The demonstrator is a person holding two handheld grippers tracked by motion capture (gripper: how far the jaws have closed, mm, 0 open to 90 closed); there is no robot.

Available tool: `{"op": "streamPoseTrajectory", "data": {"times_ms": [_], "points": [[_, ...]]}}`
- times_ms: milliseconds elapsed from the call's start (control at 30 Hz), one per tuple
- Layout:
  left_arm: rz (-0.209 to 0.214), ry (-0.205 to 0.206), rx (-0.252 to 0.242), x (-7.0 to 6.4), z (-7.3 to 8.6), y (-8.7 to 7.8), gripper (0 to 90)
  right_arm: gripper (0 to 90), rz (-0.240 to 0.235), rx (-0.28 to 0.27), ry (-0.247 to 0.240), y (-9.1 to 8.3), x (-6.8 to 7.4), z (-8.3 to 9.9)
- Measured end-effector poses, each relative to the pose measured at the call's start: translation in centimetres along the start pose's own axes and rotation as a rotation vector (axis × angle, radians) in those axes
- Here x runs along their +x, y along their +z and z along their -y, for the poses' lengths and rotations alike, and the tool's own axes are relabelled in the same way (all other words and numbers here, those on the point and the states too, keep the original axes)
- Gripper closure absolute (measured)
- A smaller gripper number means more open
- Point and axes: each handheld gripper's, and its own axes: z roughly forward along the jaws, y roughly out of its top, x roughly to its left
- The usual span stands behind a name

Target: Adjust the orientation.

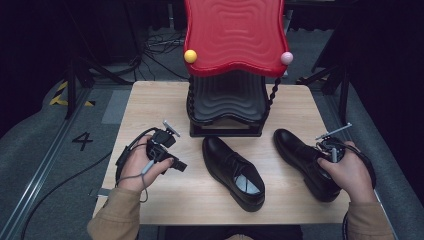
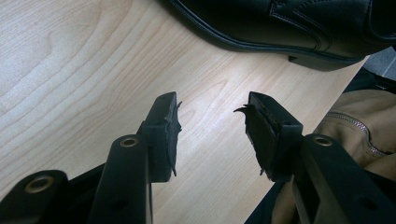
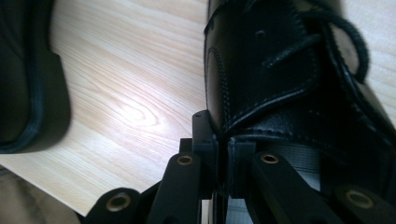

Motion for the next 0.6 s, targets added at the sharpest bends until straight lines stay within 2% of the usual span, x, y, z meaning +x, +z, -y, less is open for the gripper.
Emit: {"op": "streamPoseTrajectory", "data": {"times_ms": [133,367,500,533,600], "points": [[-0.001,0.0,0.001,0.0,0.2,-0.1,54.8,85.7,-0.033,-0.029,-0.03,-1.1,1.0,0.0],[-0.006,-0.014,-0.008,0.1,0.7,-0.4,54.8,85.7,-0.038,-0.065,-0.098,-2.4,3.6,-0.4],[-0.011,-0.02,-0.013,0.2,1.1,-0.5,54.8,85.7,-0.081,-0.079,-0.153,-2.3,5.3,-0.8],[-0.011,-0.02,-0.013,0.2,1.1,-0.5,54.8,85.7,-0.081,-0.079,-0.153,-2.3,5.3,-0.8],[-0.009,-0.025,-0.014,0.2,1.2,-0.6,54.8,85.7,-0.086,-0.083,-0.183,-1.9,6.2,-1.3]]}}
